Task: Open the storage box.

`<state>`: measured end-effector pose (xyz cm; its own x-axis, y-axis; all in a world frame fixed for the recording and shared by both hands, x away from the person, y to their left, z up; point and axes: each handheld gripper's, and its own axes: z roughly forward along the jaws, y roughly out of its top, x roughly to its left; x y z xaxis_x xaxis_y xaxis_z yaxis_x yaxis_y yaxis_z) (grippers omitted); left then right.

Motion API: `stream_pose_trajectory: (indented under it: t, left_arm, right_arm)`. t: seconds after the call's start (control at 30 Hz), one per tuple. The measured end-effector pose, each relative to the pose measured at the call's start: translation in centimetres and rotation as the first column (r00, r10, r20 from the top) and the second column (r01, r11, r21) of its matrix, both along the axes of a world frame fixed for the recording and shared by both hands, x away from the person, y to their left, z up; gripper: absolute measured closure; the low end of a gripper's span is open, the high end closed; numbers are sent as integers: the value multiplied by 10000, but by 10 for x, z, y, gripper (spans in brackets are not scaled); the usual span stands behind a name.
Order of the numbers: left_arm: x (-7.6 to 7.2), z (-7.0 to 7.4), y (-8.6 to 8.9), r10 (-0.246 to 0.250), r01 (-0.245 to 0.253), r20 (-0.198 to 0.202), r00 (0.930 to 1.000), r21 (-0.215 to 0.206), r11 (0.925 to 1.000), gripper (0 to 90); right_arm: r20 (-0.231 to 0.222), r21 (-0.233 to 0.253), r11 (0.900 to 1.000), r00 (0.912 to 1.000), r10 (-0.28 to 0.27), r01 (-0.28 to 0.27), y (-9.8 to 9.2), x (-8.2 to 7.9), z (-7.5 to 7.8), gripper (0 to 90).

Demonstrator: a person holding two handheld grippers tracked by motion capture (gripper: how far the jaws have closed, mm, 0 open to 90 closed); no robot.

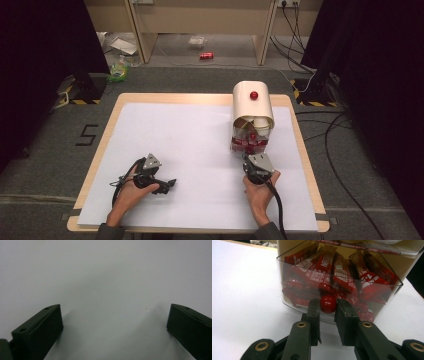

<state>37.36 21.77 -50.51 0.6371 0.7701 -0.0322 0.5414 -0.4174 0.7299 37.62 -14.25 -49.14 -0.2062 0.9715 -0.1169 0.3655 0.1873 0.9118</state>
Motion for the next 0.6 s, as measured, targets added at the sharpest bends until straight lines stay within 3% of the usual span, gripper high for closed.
stream_pose_trajectory:
  t: [0.6]
  left_arm:
    - [0, 0, 0, 1, -1, 1, 10000, 5, 10000, 0]
  right_arm:
    - [-62, 310, 9992, 9996, 258, -256, -6, -19, 0, 739]
